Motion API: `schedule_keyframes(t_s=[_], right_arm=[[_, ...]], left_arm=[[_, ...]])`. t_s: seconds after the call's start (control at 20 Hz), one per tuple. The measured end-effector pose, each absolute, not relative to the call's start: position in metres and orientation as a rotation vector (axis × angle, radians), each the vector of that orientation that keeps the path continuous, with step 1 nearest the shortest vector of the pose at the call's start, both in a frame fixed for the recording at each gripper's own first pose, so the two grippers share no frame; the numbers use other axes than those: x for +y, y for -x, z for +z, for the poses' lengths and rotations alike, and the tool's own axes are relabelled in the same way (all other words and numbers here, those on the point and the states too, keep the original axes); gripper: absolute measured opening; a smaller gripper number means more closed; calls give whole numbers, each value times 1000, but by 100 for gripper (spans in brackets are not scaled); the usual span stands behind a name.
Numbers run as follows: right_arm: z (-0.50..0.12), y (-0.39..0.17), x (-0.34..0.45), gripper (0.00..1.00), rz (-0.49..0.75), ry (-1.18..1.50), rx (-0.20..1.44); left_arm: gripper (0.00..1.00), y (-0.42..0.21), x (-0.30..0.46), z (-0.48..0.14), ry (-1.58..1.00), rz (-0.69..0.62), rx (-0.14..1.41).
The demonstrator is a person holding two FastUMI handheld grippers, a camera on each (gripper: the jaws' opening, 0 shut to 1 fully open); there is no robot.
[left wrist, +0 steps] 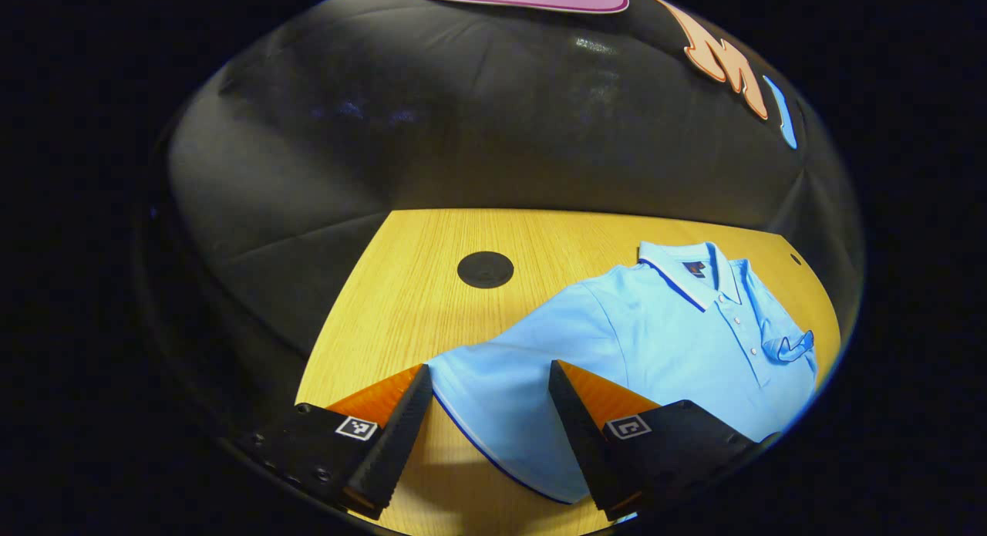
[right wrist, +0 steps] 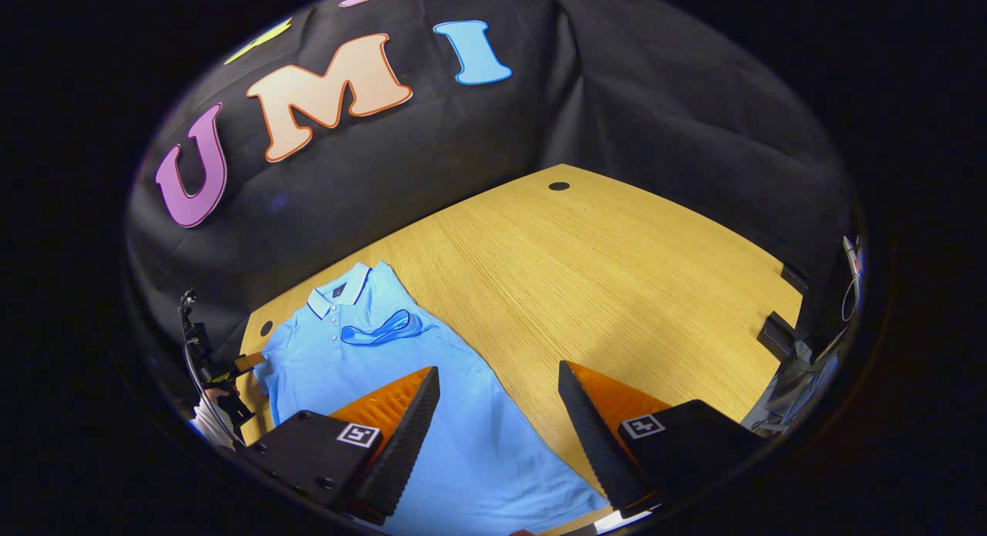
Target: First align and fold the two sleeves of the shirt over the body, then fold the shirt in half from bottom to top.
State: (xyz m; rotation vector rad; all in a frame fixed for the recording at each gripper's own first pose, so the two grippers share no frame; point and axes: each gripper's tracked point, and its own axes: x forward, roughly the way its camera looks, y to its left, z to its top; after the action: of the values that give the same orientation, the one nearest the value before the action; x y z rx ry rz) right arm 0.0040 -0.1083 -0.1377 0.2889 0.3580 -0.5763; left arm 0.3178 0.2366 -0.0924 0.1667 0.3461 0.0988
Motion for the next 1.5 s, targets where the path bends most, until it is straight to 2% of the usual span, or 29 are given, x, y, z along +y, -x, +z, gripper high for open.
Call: schedule_keyframes(t_s=[0.15, 0.25, 0.3, 0.4, 0.45, 0.5, 0.6, 0.75, 1.0, 1.25, 1.35, 1.5], right_arm=[[-141, -2, -104, 97, -575, -253, 380], [-141, -2, -100, 97, -567, -247, 386], [-143, -3, -98, 97, -563, -248, 387], [-144, -4, -96, 97, -560, -250, 393], [-144, -3, -97, 97, -562, -248, 392], [-143, -1, -97, 97, -563, -246, 391], [-143, 0, -97, 97, -566, -241, 389], [-143, 5, -98, 97, -572, -236, 388], [-142, 3, -91, 97, -557, -252, 377], [-142, 9, -81, 97, -550, -261, 368], [-144, 11, -77, 98, -545, -265, 369], [-149, 18, -74, 97, -539, -260, 378]], left_arm=[[88, -321, 241, -90, -164, 115, 328], [75, -322, 239, -90, -163, 114, 322], [64, -322, 237, -92, -160, 108, 330], [32, -323, 228, -92, -149, 86, 334], [23, -323, 226, -93, -146, 85, 335], [5, -323, 226, -93, -147, 89, 334], [0, -324, 224, -91, -146, 92, 330], [0, -322, 209, -70, -153, 78, 281], [0, -316, 132, -39, -183, -61, 231], [0, -323, 54, -70, -190, -193, 306], [8, -323, 32, -84, -173, -226, 340], [62, -316, 23, -92, -149, -222, 350]])
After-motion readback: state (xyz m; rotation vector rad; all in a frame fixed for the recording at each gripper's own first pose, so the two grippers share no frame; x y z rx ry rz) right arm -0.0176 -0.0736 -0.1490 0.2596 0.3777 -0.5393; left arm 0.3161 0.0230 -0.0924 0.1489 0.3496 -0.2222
